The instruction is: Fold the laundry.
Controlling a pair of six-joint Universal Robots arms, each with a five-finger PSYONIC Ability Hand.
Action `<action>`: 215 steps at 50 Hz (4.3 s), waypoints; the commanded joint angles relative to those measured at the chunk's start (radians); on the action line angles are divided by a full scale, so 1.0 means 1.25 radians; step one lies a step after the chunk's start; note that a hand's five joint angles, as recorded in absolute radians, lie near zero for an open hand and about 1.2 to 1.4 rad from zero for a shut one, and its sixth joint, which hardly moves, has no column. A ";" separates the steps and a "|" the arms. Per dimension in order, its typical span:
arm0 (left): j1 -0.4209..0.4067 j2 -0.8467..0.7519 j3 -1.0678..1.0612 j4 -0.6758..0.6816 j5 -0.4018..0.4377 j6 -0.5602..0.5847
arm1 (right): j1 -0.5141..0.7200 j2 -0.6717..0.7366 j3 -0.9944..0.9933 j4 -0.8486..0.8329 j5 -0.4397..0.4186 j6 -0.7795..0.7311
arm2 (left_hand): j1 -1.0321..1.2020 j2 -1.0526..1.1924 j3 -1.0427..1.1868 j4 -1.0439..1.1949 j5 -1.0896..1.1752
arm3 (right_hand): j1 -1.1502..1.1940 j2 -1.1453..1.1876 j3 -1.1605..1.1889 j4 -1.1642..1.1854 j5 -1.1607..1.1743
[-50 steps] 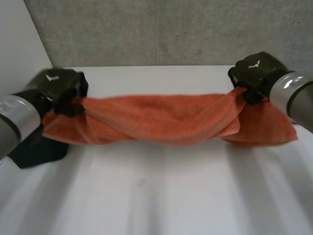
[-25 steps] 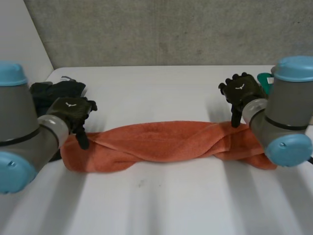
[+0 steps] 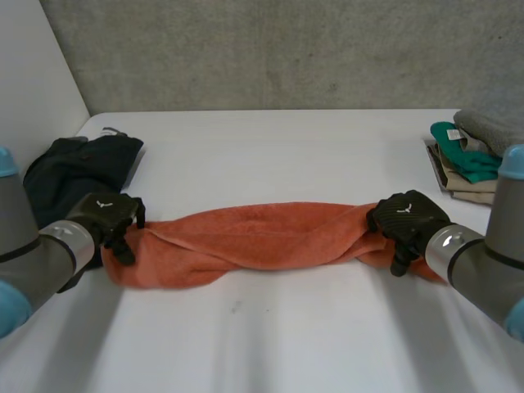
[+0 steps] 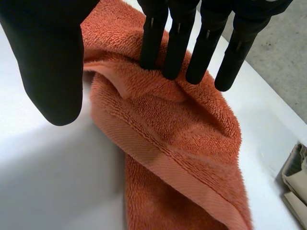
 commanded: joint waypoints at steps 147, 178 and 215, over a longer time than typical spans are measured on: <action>-0.034 0.103 0.103 0.257 -0.075 -0.126 | 0.110 0.307 -0.253 -0.213 0.287 0.422 | 0.626 0.630 0.629 0.631 0.633 | 0.664 0.662 0.661 0.662 0.662; 0.010 0.027 0.054 -0.077 0.007 0.188 | -0.077 0.130 -0.293 0.350 0.086 -0.230 | 0.626 0.630 0.629 0.631 0.633 | 0.664 0.662 0.661 0.662 0.662; 0.015 0.000 0.070 0.469 -0.081 -0.049 | -0.057 0.160 -0.316 -0.227 0.009 -0.027 | 0.626 0.630 0.629 0.631 0.633 | 0.664 0.662 0.661 0.662 0.662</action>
